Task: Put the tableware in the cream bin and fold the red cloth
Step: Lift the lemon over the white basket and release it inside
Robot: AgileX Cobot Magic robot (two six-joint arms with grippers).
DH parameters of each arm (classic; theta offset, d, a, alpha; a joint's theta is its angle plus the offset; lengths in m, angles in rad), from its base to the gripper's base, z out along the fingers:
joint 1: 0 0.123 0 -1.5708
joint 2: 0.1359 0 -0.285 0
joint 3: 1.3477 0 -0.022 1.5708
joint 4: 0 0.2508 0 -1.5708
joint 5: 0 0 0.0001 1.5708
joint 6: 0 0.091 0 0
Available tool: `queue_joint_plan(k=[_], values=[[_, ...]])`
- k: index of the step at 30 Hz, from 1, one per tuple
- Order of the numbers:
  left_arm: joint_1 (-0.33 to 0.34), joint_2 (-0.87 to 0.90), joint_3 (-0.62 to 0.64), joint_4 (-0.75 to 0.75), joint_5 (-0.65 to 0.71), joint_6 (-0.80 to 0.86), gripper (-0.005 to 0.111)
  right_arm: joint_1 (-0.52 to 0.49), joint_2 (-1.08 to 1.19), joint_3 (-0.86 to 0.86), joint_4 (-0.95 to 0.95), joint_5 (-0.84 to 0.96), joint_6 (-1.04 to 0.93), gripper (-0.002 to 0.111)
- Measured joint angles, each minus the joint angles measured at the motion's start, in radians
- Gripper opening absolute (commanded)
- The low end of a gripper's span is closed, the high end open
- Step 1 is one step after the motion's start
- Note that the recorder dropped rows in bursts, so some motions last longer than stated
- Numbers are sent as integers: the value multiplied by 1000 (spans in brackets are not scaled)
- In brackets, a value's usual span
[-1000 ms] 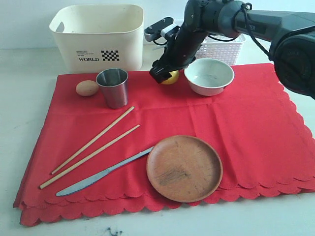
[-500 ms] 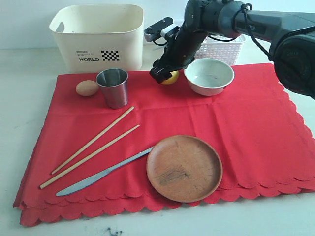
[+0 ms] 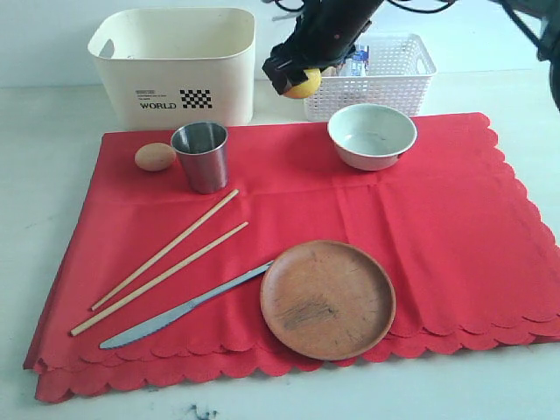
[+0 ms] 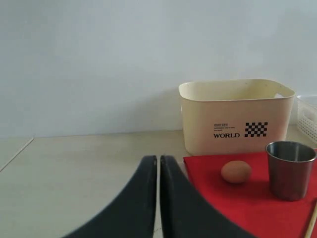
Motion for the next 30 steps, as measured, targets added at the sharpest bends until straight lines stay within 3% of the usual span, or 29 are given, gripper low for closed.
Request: queue_joint_plan(k=[14, 30], values=[[0, 0, 0, 0, 0, 0, 5, -9, -136, 0, 0, 58, 6, 0], [0, 0, 0, 0, 0, 0, 5, -126, -150, 0, -4, 29, 55, 0]])
